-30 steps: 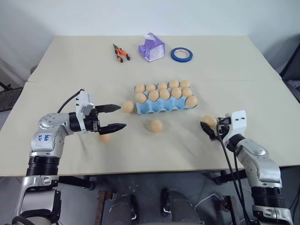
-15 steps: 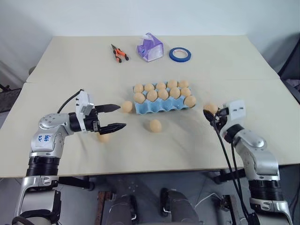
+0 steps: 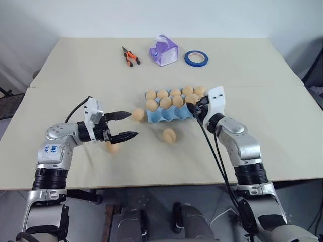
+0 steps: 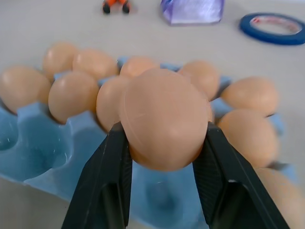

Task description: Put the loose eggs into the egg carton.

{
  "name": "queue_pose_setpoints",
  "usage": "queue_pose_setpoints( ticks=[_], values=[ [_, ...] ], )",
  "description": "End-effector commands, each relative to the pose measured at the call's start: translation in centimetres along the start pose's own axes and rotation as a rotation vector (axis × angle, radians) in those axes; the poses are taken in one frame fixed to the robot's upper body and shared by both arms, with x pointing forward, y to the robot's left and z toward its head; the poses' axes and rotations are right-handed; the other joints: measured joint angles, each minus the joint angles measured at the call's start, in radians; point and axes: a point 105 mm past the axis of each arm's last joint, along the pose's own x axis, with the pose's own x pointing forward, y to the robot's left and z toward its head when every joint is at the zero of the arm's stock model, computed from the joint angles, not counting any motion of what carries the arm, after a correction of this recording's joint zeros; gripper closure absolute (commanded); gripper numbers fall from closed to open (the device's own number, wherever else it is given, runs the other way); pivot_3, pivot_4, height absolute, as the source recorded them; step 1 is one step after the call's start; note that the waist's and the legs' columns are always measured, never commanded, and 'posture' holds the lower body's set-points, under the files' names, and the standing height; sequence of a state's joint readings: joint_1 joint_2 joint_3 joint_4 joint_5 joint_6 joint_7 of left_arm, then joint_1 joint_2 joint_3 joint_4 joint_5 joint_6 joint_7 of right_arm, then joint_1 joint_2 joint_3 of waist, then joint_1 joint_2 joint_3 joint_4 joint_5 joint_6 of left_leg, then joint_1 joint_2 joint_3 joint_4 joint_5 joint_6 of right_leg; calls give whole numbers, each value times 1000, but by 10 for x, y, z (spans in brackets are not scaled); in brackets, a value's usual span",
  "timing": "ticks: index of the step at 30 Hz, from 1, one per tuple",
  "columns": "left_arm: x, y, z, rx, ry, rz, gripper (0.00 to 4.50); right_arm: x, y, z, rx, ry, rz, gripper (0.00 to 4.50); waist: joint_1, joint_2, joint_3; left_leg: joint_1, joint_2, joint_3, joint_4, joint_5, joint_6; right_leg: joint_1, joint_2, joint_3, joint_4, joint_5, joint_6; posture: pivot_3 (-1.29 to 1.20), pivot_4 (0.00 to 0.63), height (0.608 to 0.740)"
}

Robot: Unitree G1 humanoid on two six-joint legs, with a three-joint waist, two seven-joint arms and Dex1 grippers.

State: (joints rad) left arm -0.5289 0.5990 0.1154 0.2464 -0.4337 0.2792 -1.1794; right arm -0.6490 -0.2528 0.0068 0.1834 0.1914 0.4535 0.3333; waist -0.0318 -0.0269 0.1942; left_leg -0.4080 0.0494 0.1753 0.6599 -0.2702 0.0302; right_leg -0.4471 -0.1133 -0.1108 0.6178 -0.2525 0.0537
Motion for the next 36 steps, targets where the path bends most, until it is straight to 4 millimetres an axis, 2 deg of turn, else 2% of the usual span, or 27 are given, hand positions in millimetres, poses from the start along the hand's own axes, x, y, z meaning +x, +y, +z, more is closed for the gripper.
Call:
queue_pose_setpoints(
  ticks=[1, 7, 16, 22, 26, 36],
  values=[
    [-7, -1, 11, 46, -29, 20, 0, -1, -3, 17, -37, -68, -16, 3118, -1, 0, 0, 0, 0, 0, 0, 0, 0, 0, 0, 0, 0, 0, 0, 0, 150, 740],
    [-8, -3, 9, 42, -30, 32, 0, -8, -6, 16, -40, -69, -36, 3118, -3, 0, 0, 0, 1, 0, -2, 0, -2, -1, 0, 0, 0, 0, 0, 0, 150, 740],
    [-4, -2, 10, 39, -37, 31, 0, -13, 0, 17, -38, -68, -21, 28, -7, 0, 0, 1, 1, 0, -2, 0, -3, -1, 0, 0, 0, 0, 0, 0, 150, 740],
    [-3, -3, 11, 38, -41, 27, 0, -29, 0, 32, -19, -86, -25, 9, -4, 0, 0, 1, 0, 0, -4, 1, -3, -1, 0, 0, -1, 0, 0, 0, 150, 740],
    [-6, -3, 9, 34, -36, 30, 0, -58, 26, 33, 44, -30, 122, 9, 0, 0, 0, 1, 0, 0, -7, 1, -3, -1, 0, 0, -3, 0, 0, 0, 150, 740],
    [-11, 2, 8, 29, -24, 40, 0, -126, 30, 7, -6, 167, 268, 9, 5, 0, 0, 0, 0, -1, -9, -3, 4, 0, 1, -2, -9, 0, 0, 0, 150, 740]
  ],
)
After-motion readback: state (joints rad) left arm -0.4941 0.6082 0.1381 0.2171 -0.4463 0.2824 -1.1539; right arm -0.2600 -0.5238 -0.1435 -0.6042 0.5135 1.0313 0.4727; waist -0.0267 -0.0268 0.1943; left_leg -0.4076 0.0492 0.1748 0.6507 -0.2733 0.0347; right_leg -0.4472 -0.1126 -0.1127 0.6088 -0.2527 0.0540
